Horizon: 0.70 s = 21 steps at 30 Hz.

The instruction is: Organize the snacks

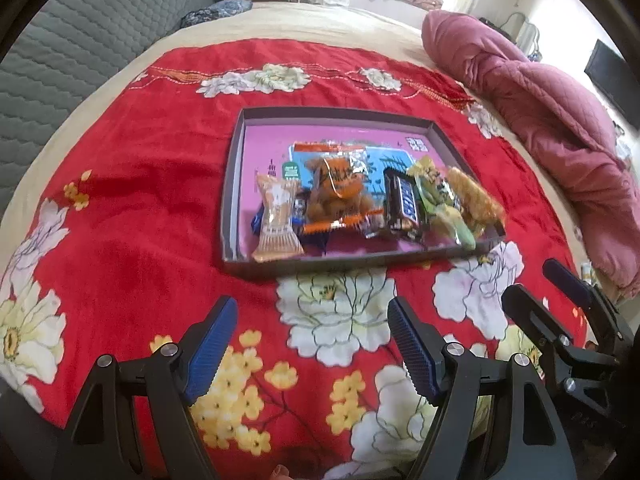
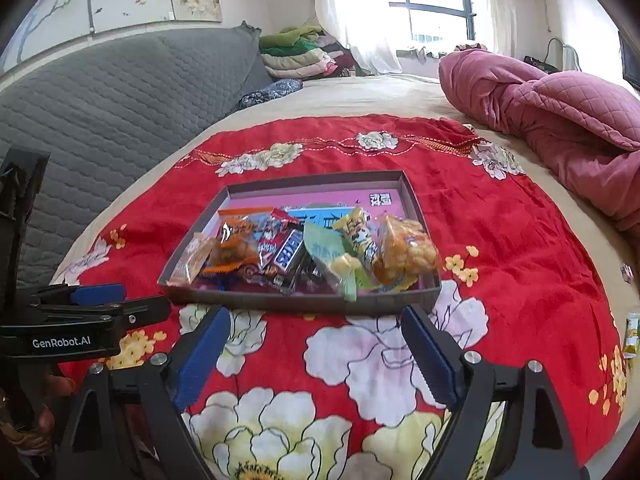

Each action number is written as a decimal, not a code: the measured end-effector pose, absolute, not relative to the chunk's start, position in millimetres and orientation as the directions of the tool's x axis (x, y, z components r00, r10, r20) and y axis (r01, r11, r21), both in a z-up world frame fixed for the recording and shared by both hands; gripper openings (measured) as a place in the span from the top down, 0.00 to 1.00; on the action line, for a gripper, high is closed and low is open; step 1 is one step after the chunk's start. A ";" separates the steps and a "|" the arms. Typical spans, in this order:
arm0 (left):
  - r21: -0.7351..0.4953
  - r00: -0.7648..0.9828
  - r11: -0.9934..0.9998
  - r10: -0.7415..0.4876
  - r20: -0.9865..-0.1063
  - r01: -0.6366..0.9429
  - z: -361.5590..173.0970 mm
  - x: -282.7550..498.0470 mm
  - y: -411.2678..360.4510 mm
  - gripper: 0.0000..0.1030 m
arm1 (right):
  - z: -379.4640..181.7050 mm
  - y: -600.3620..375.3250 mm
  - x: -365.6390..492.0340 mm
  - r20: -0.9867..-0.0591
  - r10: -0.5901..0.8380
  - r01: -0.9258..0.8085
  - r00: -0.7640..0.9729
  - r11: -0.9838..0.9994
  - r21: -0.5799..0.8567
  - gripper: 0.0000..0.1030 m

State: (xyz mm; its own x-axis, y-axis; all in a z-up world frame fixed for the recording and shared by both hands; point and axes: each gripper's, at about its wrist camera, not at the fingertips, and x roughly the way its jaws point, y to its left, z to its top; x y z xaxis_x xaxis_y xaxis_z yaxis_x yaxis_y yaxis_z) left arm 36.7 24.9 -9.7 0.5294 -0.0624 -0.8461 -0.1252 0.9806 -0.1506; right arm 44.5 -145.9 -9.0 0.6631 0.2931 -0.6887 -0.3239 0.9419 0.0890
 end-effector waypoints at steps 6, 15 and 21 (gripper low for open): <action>-0.158 0.526 0.978 -0.062 -0.849 -0.139 -8.6 28.1 22.7 0.24 | -10.4 -140.3 37.0 -0.697 0.269 -0.326 0.665 0.944 0.053 0.13; -0.135 0.508 0.979 -0.041 -0.861 -0.150 -12.4 24.6 19.5 0.24 | -9.5 -140.2 31.8 -0.700 0.247 -0.317 0.670 0.948 0.031 0.09; -0.138 0.508 0.980 -0.045 -0.860 -0.147 -11.8 24.4 18.6 0.24 | -10.2 -143.5 30.4 -0.705 0.238 -0.306 0.668 0.952 0.032 0.09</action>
State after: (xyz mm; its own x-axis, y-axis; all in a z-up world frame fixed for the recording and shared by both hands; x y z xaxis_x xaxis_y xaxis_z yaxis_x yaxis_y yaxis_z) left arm 24.4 18.6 -11.8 0.5075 -0.0449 -0.8605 -0.1469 0.9795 -0.1377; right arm 30.4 -143.5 -10.2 0.6685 0.2384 -0.7045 -0.3056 0.9516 0.0321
